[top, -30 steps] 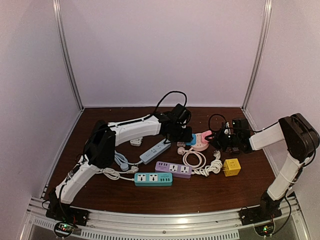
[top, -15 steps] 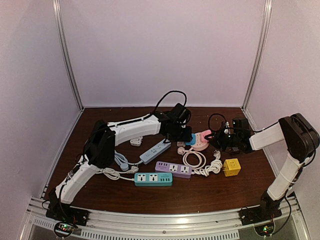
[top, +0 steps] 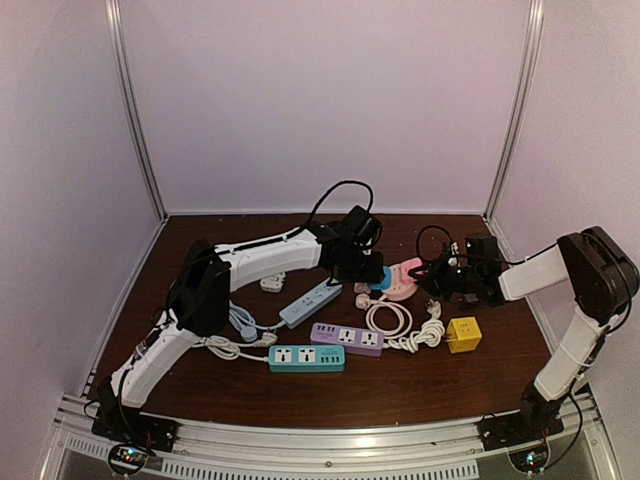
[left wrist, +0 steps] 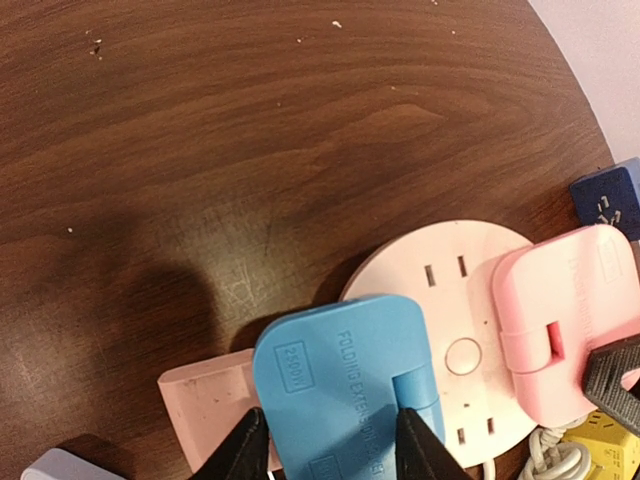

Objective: Pull the plug off the socket

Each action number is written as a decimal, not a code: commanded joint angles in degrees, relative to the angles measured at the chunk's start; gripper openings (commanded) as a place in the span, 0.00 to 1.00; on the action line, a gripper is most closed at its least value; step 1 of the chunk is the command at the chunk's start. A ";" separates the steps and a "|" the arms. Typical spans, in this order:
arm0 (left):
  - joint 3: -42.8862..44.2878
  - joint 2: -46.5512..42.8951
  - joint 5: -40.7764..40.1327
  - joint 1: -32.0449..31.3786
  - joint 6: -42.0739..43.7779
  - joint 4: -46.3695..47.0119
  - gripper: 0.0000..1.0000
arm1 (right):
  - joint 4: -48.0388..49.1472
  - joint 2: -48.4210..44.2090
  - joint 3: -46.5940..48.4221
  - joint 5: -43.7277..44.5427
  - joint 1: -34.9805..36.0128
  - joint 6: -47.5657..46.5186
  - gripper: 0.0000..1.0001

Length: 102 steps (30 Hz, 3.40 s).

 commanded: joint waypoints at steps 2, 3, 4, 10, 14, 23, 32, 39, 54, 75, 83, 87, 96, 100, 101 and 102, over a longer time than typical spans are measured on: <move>0.66 3.75 3.19 -1.79 1.48 -1.39 0.44 | 10.48 -2.59 0.64 -7.62 1.20 0.17 0.03; 0.73 3.69 3.27 -1.81 1.53 -1.38 0.43 | 10.45 -2.69 0.63 -7.62 1.15 0.17 0.03; 0.85 3.64 3.33 -1.81 1.56 -1.38 0.44 | 10.45 -2.78 0.59 -7.62 1.20 0.20 0.03; 1.01 2.97 3.21 -1.81 1.46 -1.38 0.44 | 10.48 -3.04 0.52 -7.34 1.18 -0.12 0.03; 0.95 1.68 2.83 -1.63 1.78 -1.29 0.47 | 2.30 -4.98 2.11 -4.49 1.08 -4.76 0.03; -0.80 -4.33 2.88 -0.55 3.34 -0.68 0.51 | -31.90 -10.13 13.08 14.89 1.12 -23.34 0.03; -6.58 -12.48 4.59 0.62 5.56 1.11 0.65 | -53.23 -5.12 24.84 37.47 1.25 -33.08 0.04; -13.89 -18.24 7.84 2.02 5.78 3.62 0.69 | -62.16 2.38 32.25 53.22 1.71 -37.19 0.05; -22.75 -20.07 15.87 2.59 0.85 11.80 0.69 | -64.10 13.39 38.18 60.39 2.20 -40.26 0.16; -23.70 -12.52 18.09 2.76 -9.91 22.82 0.70 | -62.94 13.70 39.24 52.24 4.12 -40.12 0.44; -22.13 -9.33 17.79 2.89 -12.08 24.14 0.73 | -60.53 8.46 35.46 44.57 4.91 -38.43 0.49; -19.45 -7.03 18.03 2.94 -13.31 25.18 0.74 | -57.68 5.84 32.16 37.94 4.90 -36.98 0.51; -16.00 -2.44 17.65 2.94 -18.24 28.82 0.73 | -52.41 4.22 26.80 30.37 4.91 -35.29 0.52; -15.58 -1.85 17.61 2.95 -19.96 30.84 0.72 | -51.07 5.14 26.24 28.67 4.85 -35.02 0.53; -15.53 -1.85 17.58 2.94 -20.27 30.99 0.70 | -50.67 5.38 26.15 28.48 4.80 -34.97 0.52; -15.37 -1.96 17.64 2.94 -20.42 31.17 0.68 | -50.23 5.51 26.08 28.03 4.81 -34.92 0.52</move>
